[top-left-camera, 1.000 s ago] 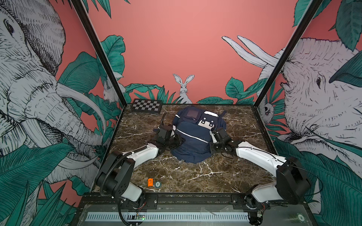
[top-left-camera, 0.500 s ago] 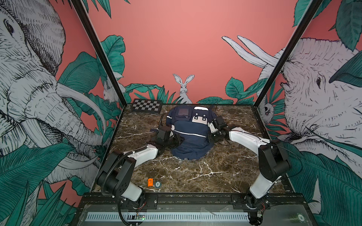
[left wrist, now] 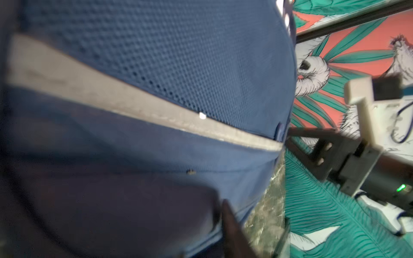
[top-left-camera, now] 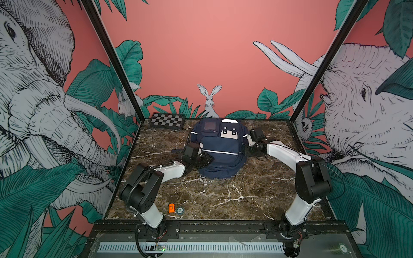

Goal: Pack books, pencil case, and school supplies into a backpack
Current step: Zip the student bag at the top-center of the table, then reset both arms

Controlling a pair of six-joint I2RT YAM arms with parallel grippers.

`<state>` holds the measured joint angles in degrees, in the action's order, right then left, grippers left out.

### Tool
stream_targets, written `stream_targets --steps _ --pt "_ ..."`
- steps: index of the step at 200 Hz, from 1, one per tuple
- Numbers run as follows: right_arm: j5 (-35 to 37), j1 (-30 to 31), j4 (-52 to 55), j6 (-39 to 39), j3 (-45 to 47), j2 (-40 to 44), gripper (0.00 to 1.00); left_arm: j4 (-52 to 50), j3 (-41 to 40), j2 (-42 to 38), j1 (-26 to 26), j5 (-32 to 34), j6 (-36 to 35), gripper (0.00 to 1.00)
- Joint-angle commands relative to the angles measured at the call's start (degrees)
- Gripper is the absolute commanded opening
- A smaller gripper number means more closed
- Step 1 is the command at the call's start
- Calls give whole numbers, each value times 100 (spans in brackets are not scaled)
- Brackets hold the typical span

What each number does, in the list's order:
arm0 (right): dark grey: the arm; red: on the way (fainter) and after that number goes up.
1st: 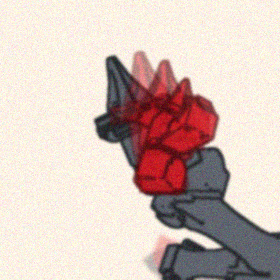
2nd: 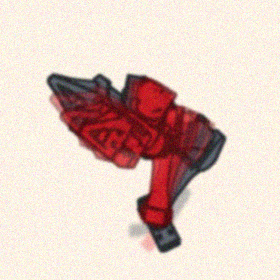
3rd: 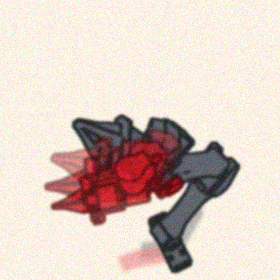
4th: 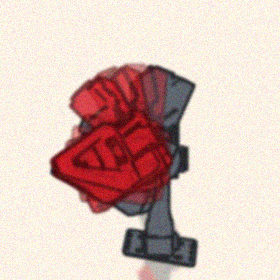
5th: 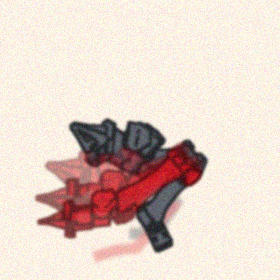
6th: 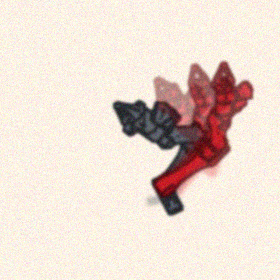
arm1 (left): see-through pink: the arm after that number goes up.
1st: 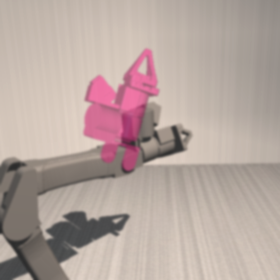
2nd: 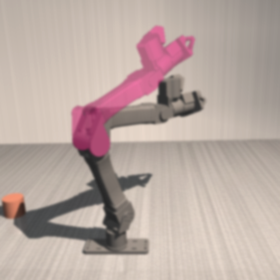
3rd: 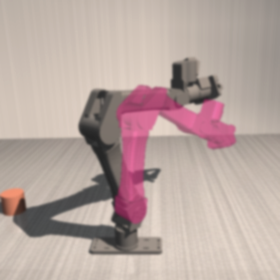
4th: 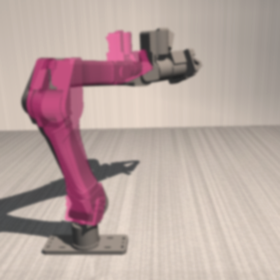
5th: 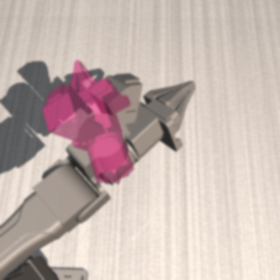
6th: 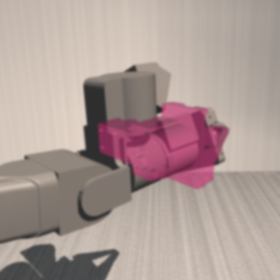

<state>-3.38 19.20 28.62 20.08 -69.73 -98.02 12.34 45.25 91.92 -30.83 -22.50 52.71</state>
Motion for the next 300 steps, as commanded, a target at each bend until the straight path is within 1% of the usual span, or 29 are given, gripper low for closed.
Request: stream_targets --steps 1,13,28,32,43,56,72,92,103,109,119,127,146,158,167,176,191,213,229,241,249,258,270,283,300 --pt "261 0 123 -66 299 585 61 -667 52 -631 -35 155 -381 56" --pt "323 -34 130 -82 488 1015 62 -976 133 -853 -37 164 -619 62" --pt "406 -89 98 -109 705 1414 67 -1421 278 -1145 -37 164 -1008 70" --pt "416 -100 95 -127 750 1512 68 -1537 304 -1224 -37 175 -1108 74" --pt "453 -160 69 -169 856 1782 72 -1853 382 -1447 -37 273 -1357 81" --pt "452 -254 30 -236 939 2057 75 -2188 457 -1686 -33 603 -1684 87" --pt "498 -398 26 -232 1021 2334 81 -2626 648 -1890 30 984 -2097 91" --pt "647 -638 -47 -159 1173 2603 85 -2990 792 -2084 291 1415 -2401 97" --pt "788 -770 -144 -125 1312 2736 87 -2970 739 -2204 500 1597 -2525 98" --pt "907 -845 -226 -90 1413 2803 89 -2940 697 -2261 637 1696 -2587 97" --pt "991 -991 -359 -49 1560 2892 90 -2905 621 -2330 803 2001 -2680 97" --pt "1084 -1086 -444 -47 1683 2939 91 -2893 580 -2339 897 2299 -2753 98" --pt "1597 -1200 -888 -116 2101 3047 93 -2684 391 -2342 971 3175 -3019 97" --pt "1759 -1276 -1208 -259 2360 3045 93 -2455 274 -2291 987 3580 -3546 95" --pt "1985 -1294 -1548 -397 2611 3039 93 -2350 231 -2230 982 3822 -3956 97" --pt "2216 -1287 -1863 -555 2851 3060 92 -2107 138 -2199 982 4087 -4320 98" --pt "2403 -1288 -2565 -910 3315 3149 92 -1644 -123 -2256 984 4638 -4654 98" --pt "2464 -1305 -3367 -1408 3781 3259 92 -699 -605 -2384 1012 4982 -5390 98" --pt "2438 -1315 -3799 -1652 3999 3261 92 112 -999 -2297 1103 5075 -5901 98" --pt "2393 -1317 -4148 -1803 4109 3166 92 742 -1304 -2151 1318 4863 -6178 98" --pt "2303 -1327 -4399 -1916 4182 3097 92 1108 -1459 -2021 1514 4642 -6196 98" --pt "2303 -1322 -4646 -1983 4231 2981 92 1379 -1558 -1836 1761 4351 -6045 98" --pt "2273 -1322 -5029 -2118 4338 2855 92 1742 -1663 -1540 2104 3789 -6000 98" --pt "2220 -1322 -5405 -2176 4449 2733 92 2265 -1786 -1167 2267 3558 -6104 98" --pt "2056 -1323 -6211 -2240 4686 2528 92 3100 -1949 -683 2417 3272 -6154 98"
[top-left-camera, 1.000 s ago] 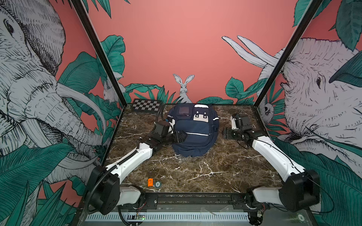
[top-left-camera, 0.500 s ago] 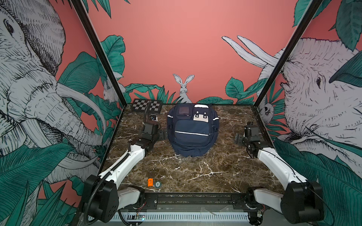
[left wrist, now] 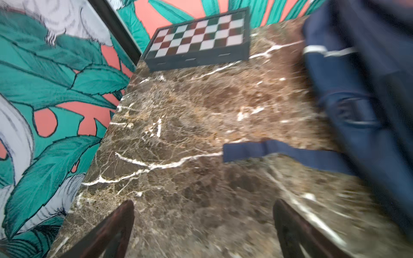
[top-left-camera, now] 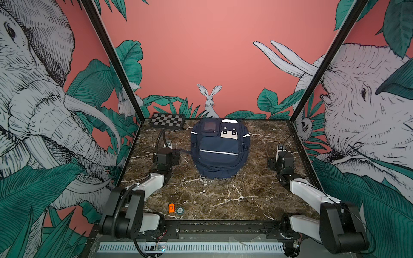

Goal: Pack books, pencil case, and school supplies into a backpack
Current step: Reset both arms

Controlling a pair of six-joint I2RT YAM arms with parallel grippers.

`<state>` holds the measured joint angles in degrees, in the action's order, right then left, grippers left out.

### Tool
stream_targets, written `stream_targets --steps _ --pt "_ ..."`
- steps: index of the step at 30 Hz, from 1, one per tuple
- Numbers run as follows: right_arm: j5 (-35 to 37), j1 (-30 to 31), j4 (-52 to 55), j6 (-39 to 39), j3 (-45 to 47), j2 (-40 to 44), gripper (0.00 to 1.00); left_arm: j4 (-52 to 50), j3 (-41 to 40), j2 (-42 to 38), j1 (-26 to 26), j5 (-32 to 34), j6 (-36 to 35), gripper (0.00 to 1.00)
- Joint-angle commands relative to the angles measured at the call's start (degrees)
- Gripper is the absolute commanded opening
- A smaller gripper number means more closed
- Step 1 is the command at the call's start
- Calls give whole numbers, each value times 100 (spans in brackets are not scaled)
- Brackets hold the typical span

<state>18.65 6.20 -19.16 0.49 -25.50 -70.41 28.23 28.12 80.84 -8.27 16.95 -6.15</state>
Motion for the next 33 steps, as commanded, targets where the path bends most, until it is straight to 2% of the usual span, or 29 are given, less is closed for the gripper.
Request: stream_targets --steps 1,5,7,10,11,14,17,19,33 --pt "-163 -22 -1459 -280 268 -248 92 1528 -240 455 182 -705 -262 98" --pt "-583 -31 -2500 -321 501 -698 92 1805 -311 696 623 -1478 45 98" --pt "-787 -57 -2788 -366 571 -850 92 2428 -499 891 660 -1740 -37 98" --pt "-965 -133 -3568 -375 598 -1580 92 2006 -397 790 660 -1801 -58 98" --pt "-1053 -136 -3673 -415 519 -1807 92 2215 -435 854 661 -1808 -58 98" --pt "-1274 -392 -2790 -127 194 -1678 91 2048 -417 786 660 -1792 -52 98" --pt "-1332 -426 -2829 -126 205 -1724 92 2223 -447 843 660 -1778 -75 98" --pt "-1322 -430 -2887 -126 202 -1731 98 2068 -420 796 654 -1766 -57 98" --pt "-1318 -431 -2848 -128 207 -1709 98 2066 -408 811 634 -1752 -72 98"
